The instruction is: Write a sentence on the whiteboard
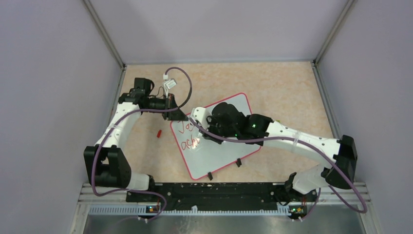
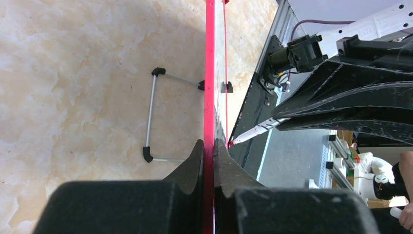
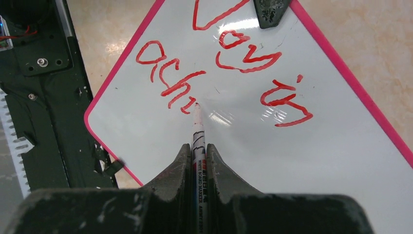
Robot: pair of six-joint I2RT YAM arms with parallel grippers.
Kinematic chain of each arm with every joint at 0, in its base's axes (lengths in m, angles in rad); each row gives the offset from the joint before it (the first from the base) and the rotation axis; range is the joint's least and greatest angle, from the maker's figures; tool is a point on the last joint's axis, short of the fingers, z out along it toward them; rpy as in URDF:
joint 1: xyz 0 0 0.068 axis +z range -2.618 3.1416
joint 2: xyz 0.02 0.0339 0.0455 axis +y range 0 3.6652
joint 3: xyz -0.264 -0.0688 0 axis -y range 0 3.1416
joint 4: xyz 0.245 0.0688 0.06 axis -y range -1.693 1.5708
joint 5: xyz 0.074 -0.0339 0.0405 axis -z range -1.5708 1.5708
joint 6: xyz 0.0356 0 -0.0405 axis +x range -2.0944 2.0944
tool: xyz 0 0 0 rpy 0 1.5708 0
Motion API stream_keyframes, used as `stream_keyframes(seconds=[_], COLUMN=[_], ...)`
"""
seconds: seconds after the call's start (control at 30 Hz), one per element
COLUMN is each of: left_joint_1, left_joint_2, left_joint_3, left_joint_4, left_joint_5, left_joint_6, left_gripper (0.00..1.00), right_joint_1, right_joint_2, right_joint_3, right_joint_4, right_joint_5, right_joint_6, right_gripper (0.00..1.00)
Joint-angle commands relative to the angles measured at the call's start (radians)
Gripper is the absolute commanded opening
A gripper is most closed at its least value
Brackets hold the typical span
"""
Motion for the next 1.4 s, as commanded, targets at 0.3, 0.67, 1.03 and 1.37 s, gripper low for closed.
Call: stream_keyframes(seconds=[0.3, 0.67, 1.03, 1.37], left_joint_1=[0.004, 0.004, 0.004, 0.004], left_joint_2=[-0.016, -0.017, -0.016, -0.014], left_joint_3=[0.004, 0.002, -0.001, 0.003], left_joint_4=[-0.004, -0.005, -0.003, -0.003], left_joint_5=[-0.099, -0.103, -0.101, -0.102], left_joint_6=[0.026, 0.028, 0.029, 0.027], left_gripper=[0.0, 0.0, 0.0, 0.0], right_joint_1=[0.008, 0.008, 0.008, 0.014], right_joint_2=[0.023, 0.04, 0.03, -0.004], right_joint_3=[0.074, 0.035, 0.013, 0.036], right_joint_4=[0.047, 0.053, 0.048, 0.026], right_joint_5=[0.009, 0.009, -0.005, -0.029], right_joint_6=[0.0, 0.008, 0.012, 0.011], right_gripper=[0.0, 0.0, 0.0, 0.0])
